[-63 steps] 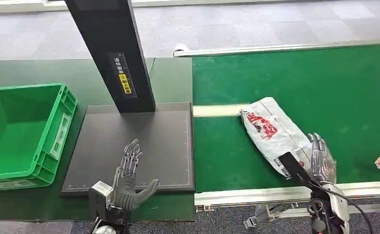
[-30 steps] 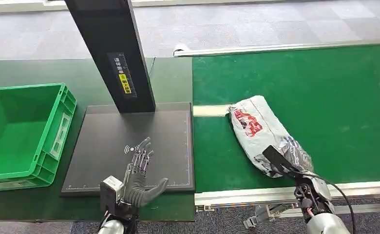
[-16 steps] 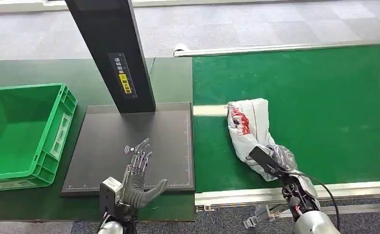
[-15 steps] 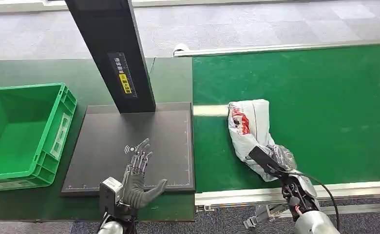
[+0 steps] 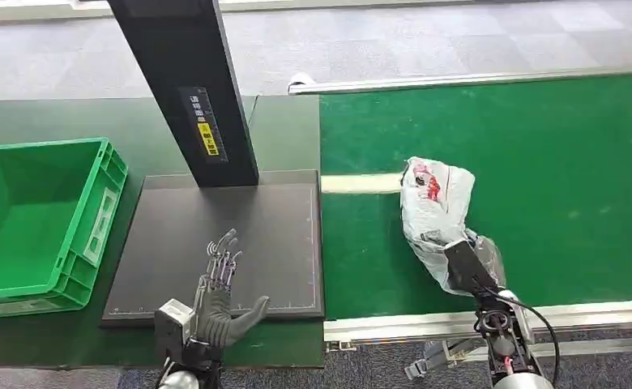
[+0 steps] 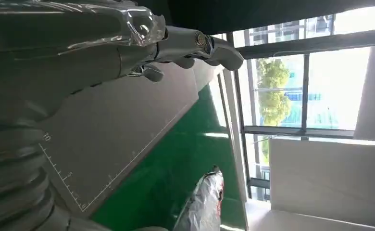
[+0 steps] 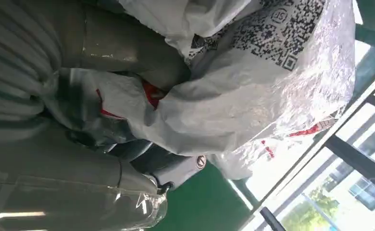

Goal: Moved the parcel from conveyor to table for the left to box.

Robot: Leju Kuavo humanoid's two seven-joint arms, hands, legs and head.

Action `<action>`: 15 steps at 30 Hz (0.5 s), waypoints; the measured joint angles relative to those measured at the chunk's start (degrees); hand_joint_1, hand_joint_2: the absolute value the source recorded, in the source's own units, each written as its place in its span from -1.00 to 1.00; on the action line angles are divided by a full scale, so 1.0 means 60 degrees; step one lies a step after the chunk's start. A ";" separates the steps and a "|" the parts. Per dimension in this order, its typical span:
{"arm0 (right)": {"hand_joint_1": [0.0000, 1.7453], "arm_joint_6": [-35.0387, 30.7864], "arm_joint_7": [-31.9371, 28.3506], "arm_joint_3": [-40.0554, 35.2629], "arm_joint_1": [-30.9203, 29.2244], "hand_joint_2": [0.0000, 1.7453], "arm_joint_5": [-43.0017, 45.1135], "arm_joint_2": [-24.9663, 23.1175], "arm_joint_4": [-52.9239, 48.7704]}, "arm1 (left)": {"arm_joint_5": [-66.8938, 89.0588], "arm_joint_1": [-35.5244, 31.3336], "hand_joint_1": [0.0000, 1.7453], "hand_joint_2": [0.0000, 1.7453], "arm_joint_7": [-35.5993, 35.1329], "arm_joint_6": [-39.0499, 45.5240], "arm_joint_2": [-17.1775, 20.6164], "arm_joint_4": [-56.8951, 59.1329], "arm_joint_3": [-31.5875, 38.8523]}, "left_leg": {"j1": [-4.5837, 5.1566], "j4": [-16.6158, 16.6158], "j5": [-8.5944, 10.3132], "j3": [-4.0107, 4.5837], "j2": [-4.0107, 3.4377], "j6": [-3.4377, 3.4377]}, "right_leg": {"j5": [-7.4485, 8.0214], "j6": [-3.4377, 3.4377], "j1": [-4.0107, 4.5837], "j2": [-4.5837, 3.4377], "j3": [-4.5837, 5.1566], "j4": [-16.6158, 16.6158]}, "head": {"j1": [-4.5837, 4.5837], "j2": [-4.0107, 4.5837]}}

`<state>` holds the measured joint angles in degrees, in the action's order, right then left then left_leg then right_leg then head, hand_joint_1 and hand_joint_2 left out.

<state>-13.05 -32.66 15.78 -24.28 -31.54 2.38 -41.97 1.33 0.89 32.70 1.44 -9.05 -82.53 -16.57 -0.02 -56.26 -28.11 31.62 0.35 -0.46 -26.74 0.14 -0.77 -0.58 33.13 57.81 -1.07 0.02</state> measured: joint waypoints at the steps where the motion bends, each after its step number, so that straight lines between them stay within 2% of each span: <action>1: 1.00 -0.0184 -0.0083 -0.0018 0.0158 1.00 0.0238 -0.0022 -0.0389 | 0.0083 0.0015 -1.00 1.00 0.0029 0.0054 0.0011 -0.0054 0.0022 | 0.0000 -0.0001 0.0002 0.0000 0.0001 0.0001 | 0.0000 0.0000 0.0000 0.0004 -0.0001 0.0000 | 0.0004 0.0000; 4: 1.00 -0.0509 0.0222 -0.0200 0.0921 1.00 0.0863 -0.0073 -0.2395 | 0.0255 0.0031 -1.00 1.00 0.0044 0.0182 0.0044 -0.0302 0.0247 | 0.0000 -0.0001 0.0004 0.0007 0.0032 0.0003 | 0.0000 0.0000 0.0000 0.0029 -0.0001 0.0000 | 0.0004 0.0000; 8: 1.00 -0.0361 0.0733 -0.0687 0.1763 1.00 0.0468 -0.0076 -0.5106 | 0.0320 0.0025 -1.00 1.00 0.0033 0.0273 0.0073 -0.0597 0.0830 | -0.0001 0.0004 0.0002 0.0011 0.0014 0.0002 | -0.0001 -0.0001 0.0001 0.0025 0.0003 0.0001 | 0.0004 0.0000; 12: 1.00 0.0110 0.1101 -0.1593 0.1880 1.00 -0.0460 -0.0080 -0.6437 | 0.0397 0.0022 -1.00 1.00 0.0084 0.0364 0.0077 -0.0721 0.1334 | -0.0003 0.0007 0.0003 0.0001 -0.0007 0.0001 | -0.0001 -0.0002 0.0004 0.0008 0.0001 0.0001 | 0.0004 0.0000; 15: 1.00 0.0489 0.1330 -0.2493 0.1705 1.00 -0.1018 -0.0142 -0.6673 | 0.0397 -0.0043 -1.00 1.00 0.0142 0.0437 0.0084 -0.0750 0.1654 | -0.0003 0.0008 0.0011 0.0004 0.0001 0.0004 | 0.0000 -0.0002 0.0005 0.0013 -0.0010 0.0002 | 0.0004 0.0000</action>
<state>-10.12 -24.67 0.82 -14.05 -37.64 1.53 -82.01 3.72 0.64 33.55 4.07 -8.55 -87.03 -6.64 -0.04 -56.22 -28.04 31.65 0.36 -0.44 -26.74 0.13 -0.74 -0.50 33.07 57.82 -1.05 0.02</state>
